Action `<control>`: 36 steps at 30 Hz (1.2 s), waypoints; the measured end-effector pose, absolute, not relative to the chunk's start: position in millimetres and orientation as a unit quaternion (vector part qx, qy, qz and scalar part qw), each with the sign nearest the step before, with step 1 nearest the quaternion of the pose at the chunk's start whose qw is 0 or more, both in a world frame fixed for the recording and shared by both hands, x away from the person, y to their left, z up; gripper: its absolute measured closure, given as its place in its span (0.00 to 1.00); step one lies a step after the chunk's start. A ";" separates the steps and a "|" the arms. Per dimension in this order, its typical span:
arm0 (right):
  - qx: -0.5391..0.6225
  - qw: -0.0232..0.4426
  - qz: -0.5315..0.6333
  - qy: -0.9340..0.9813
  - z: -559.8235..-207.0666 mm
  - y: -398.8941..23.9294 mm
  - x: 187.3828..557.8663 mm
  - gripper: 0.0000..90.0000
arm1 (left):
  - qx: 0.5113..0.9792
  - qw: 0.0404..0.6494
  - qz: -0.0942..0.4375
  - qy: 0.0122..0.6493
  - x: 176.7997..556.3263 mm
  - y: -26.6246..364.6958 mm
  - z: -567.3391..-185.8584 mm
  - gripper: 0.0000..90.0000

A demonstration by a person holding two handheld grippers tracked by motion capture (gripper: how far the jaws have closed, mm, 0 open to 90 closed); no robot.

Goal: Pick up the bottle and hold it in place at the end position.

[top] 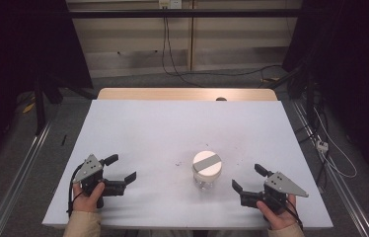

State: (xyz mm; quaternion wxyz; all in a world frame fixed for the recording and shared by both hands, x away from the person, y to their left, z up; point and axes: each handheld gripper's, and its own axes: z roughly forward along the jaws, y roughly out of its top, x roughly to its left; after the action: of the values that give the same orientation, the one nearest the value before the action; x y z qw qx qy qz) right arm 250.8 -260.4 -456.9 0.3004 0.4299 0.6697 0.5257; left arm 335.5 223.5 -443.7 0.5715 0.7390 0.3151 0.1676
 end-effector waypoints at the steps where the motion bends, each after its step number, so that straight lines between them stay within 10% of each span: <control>1: 0.430 0.301 0.526 0.669 -456.9 -260.5 250.7 0.04 | 0.740 0.571 0.168 0.314 335.6 223.3 -443.6 0.04; 36: 0.402 0.275 0.533 0.692 -453.0 -225.4 258.7 0.04 | 0.738 0.573 0.168 0.313 335.4 223.8 -443.1 0.04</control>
State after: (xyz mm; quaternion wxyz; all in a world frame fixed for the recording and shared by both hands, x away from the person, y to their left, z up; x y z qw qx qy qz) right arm 258.7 -225.4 -453.0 0.2754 0.4016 0.6923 0.5325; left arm 335.4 223.8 -443.1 0.5733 0.7381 0.3134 0.1684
